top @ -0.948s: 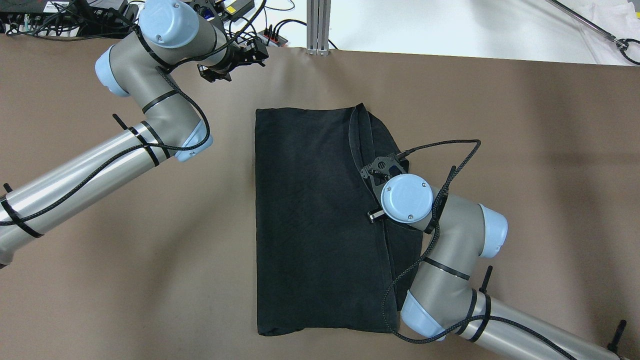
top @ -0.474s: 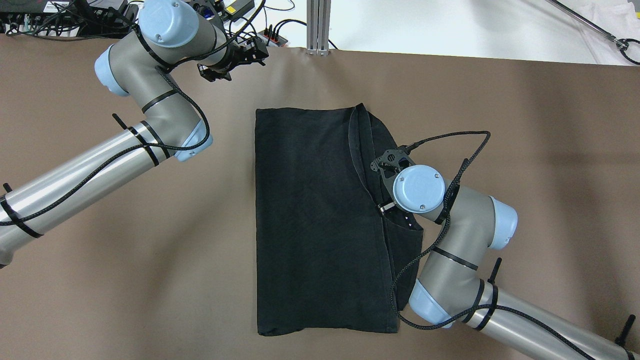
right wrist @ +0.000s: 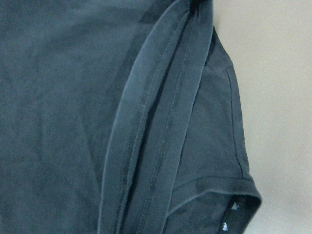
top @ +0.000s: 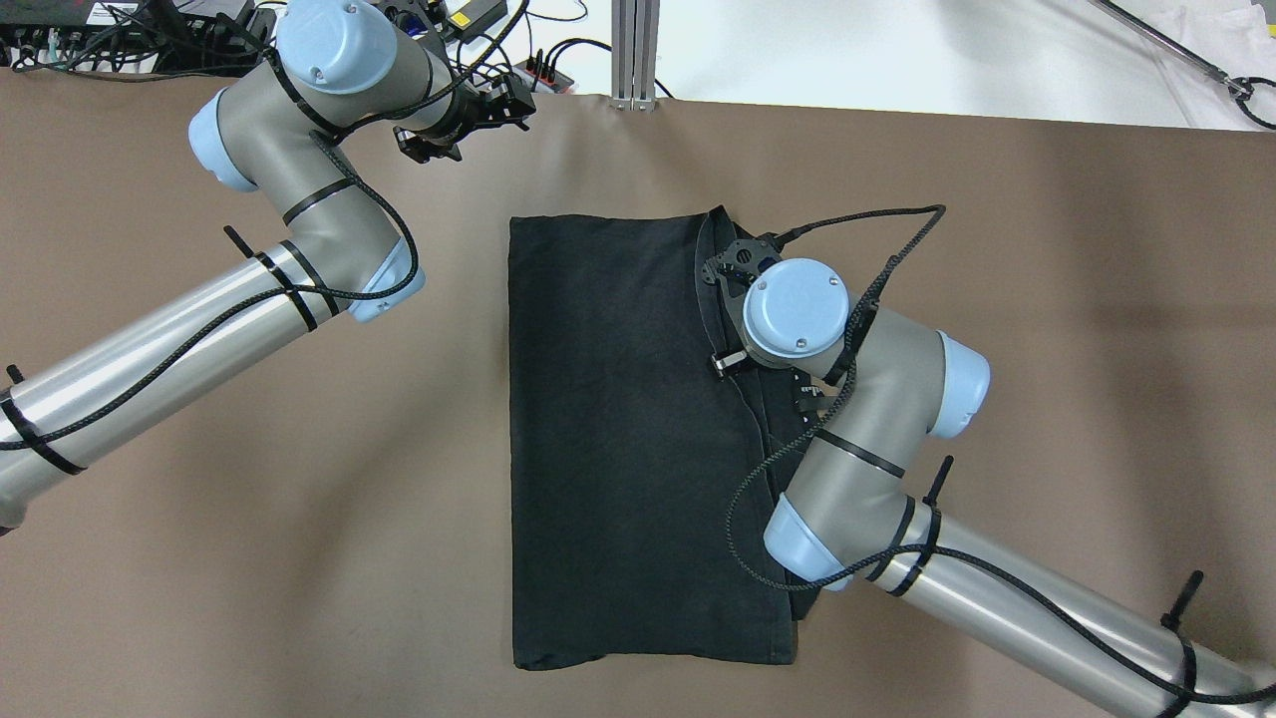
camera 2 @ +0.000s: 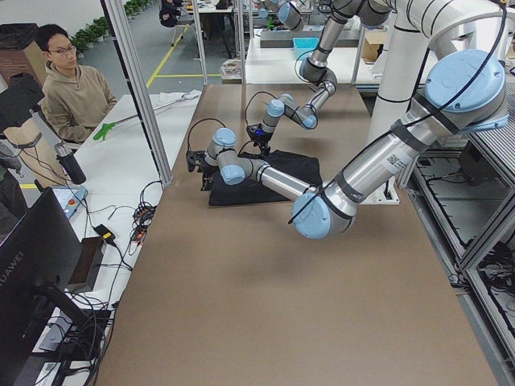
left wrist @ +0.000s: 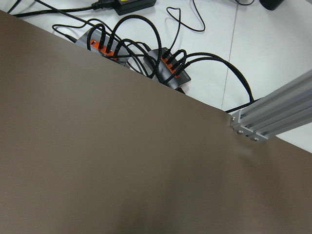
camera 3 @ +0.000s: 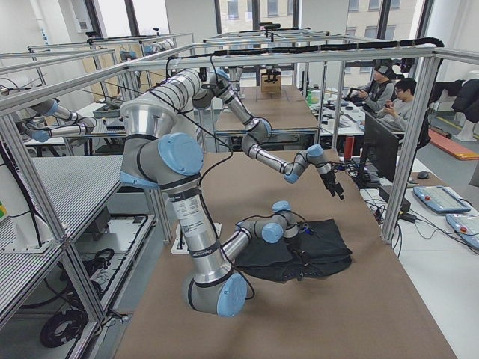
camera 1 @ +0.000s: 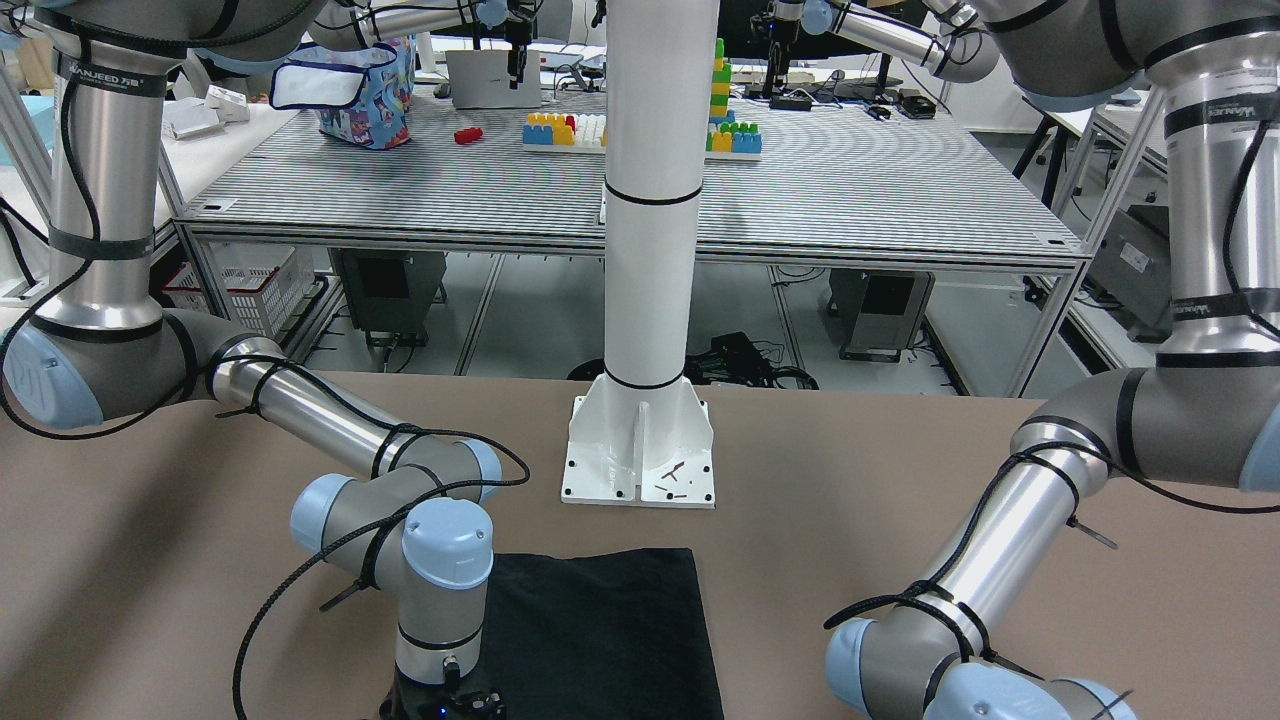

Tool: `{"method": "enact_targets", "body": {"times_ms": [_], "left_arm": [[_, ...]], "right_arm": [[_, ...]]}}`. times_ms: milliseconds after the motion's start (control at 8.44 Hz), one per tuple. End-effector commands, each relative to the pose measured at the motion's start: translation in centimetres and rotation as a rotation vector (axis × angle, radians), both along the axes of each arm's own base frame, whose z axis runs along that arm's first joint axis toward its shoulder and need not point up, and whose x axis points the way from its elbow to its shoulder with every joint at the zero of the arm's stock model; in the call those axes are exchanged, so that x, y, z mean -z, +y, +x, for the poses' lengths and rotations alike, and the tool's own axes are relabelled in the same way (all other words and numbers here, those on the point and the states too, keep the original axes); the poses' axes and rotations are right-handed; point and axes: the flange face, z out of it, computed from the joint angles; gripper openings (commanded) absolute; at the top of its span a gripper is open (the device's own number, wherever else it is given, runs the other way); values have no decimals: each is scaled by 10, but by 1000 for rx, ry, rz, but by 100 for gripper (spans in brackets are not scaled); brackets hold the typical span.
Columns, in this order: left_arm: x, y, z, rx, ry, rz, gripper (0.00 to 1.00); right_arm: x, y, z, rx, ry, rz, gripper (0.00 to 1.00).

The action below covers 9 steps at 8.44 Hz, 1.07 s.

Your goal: Fold clothes

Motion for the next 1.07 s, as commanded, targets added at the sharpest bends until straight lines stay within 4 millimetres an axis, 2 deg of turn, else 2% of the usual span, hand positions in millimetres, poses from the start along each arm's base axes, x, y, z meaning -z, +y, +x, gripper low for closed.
{"method": "enact_targets", "body": {"times_ms": [0,237,356,593,711,830,948], "left_arm": [[-1,8,-4,-1,3,1,100],[6,13,-8,-2,-8,-14,100],[6,13,-8,-2,-9,-15,100],[8,13,-8,-2,-7,-13,100],[8,13,-8,-3,-8,-11,100],[6,13,-8,-2,-9,-15,100],[7,13,-8,-2,-8,-14,100]], "right_arm": [[18,-31,-33,-62,-9,-63,95],[-5,-40,-45,-57,-16,-51,94],[-10,-43,-46,-55,-22,-42,95],[-19,-64,-24,-48,8,-20,95],[-39,-80,2,-23,30,-20,94],[-69,-88,24,12,70,-15,95],[-76,-87,26,8,51,-1,94]]}}
